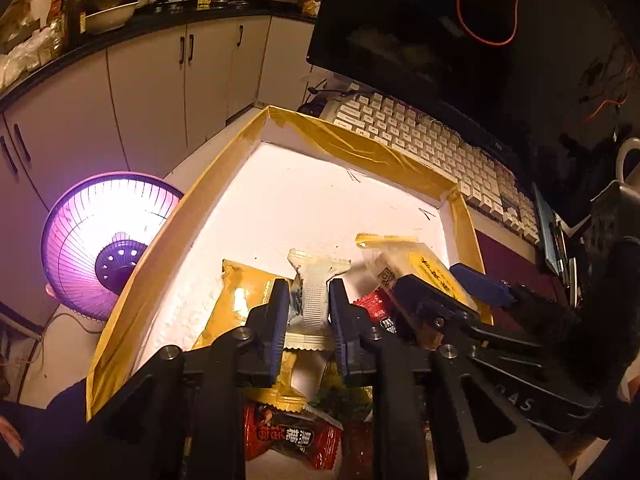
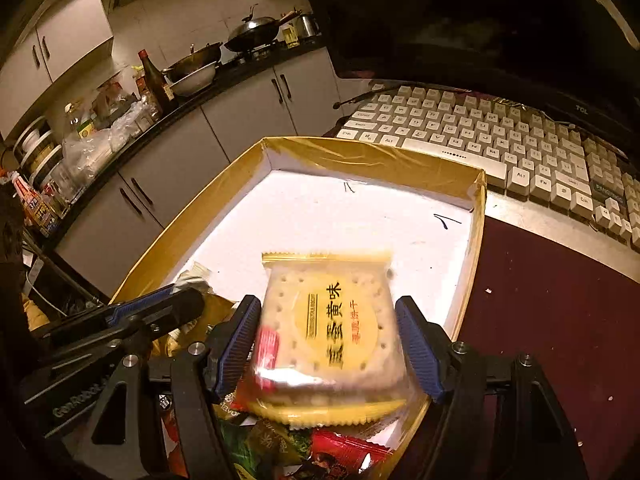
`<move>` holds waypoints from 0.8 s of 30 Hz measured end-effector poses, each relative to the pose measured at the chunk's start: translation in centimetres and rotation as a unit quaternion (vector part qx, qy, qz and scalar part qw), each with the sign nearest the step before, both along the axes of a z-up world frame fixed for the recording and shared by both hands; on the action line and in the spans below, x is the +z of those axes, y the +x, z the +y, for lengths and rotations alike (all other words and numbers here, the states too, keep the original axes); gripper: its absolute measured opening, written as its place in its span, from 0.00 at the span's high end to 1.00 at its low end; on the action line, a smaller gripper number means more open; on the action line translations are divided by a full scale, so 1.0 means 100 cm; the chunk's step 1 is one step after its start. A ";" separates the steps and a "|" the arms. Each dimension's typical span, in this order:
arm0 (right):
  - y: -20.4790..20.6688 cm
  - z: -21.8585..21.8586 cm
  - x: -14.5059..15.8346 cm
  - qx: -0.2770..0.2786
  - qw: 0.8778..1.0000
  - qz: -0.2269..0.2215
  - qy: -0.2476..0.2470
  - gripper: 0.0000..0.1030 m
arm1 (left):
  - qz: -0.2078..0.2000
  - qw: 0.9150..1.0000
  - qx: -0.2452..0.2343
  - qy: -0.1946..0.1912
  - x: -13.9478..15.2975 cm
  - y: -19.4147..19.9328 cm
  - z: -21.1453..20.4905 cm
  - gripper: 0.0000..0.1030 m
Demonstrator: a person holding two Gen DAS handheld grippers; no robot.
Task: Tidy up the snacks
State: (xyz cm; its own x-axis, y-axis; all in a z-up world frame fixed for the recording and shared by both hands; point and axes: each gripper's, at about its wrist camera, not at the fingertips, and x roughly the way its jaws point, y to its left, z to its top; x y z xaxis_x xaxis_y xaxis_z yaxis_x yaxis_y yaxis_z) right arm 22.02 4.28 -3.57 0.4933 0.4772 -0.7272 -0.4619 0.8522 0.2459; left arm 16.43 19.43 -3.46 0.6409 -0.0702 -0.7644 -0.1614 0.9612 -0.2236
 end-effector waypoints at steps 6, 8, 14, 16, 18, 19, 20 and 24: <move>-0.013 -0.024 0.014 -0.003 0.998 -0.018 0.055 0.26 | -0.016 0.999 0.018 0.044 0.014 -0.018 -0.011 0.51; -0.026 -0.040 0.022 -0.015 0.996 -0.029 0.081 0.22 | -0.035 0.996 0.038 0.078 0.023 -0.034 -0.018 0.20; -0.071 -0.072 0.018 -0.020 0.991 0.009 0.136 0.20 | -0.046 0.994 0.073 0.061 0.029 -0.080 -0.023 0.19; -0.080 -0.074 0.017 -0.018 0.992 0.014 0.125 0.20 | -0.050 0.992 0.086 0.080 0.032 -0.093 -0.028 0.19; -0.085 -0.078 0.017 -0.025 0.993 0.020 0.114 0.20 | -0.054 0.990 0.095 0.087 0.036 -0.099 -0.032 0.19; -0.087 -0.082 0.017 -0.030 0.993 0.023 0.116 0.20 | -0.055 0.990 0.096 0.088 0.037 -0.101 -0.034 0.19; -0.089 -0.084 0.017 -0.033 0.992 0.024 0.122 0.20 | -0.057 0.990 0.093 0.091 0.040 -0.103 -0.036 0.19; -0.094 -0.084 0.020 -0.029 0.992 0.021 0.122 0.20 | -0.062 0.988 0.089 0.113 0.046 -0.113 -0.045 0.19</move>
